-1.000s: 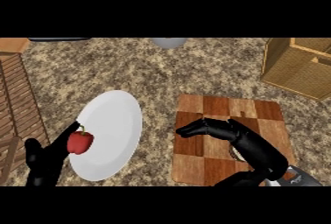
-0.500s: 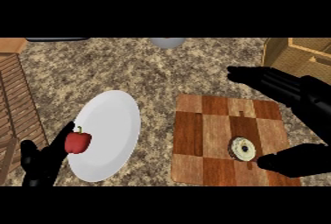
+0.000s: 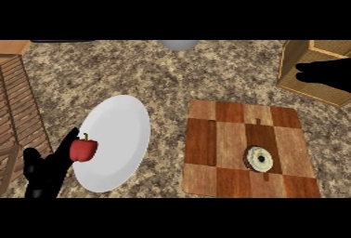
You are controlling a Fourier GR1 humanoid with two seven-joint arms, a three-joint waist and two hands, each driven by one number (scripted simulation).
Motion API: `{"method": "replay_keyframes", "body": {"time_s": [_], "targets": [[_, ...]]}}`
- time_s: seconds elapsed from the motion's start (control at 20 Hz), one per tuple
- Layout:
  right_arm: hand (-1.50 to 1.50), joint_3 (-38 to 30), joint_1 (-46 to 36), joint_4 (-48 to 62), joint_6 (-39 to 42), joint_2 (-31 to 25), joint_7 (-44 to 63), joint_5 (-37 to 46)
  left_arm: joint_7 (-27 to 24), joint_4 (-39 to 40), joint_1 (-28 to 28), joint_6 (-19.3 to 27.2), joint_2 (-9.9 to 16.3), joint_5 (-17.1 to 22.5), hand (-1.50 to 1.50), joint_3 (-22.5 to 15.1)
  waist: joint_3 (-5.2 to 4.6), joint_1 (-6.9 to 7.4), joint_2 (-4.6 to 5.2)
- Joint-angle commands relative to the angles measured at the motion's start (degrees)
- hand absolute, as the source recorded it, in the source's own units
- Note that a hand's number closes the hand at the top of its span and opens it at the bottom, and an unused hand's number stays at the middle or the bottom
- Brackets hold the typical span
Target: Pick the cupcake from the cutting board and place it in the basket
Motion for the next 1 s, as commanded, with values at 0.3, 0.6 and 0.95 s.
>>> {"method": "replay_keyframes", "body": {"time_s": [0.3, 0.6, 0.95], "targets": [[-1.5, -5.59, -0.77, 1.44, 12.87, -7.53, 1.87, -9.23, -1.0, 8.73, 0.15, -2.23, -2.01, -0.56, 0.0, -0.66, -0.56, 0.34, 0.69], [-1.5, -6.81, 5.56, -0.1, 10.75, -2.34, 0.88, -4.59, 0.89, 5.98, 1.59, -3.12, -1.3, -0.08, 0.0, 0.12, -0.46, 0.78, 0.7], [-1.5, -2.58, 9.38, -3.69, 6.33, 6.75, 1.85, 4.0, -0.92, 7.4, 1.48, -3.38, -2.71, -1.54, 0.0, -0.47, -0.48, 1.46, 0.9]]}}
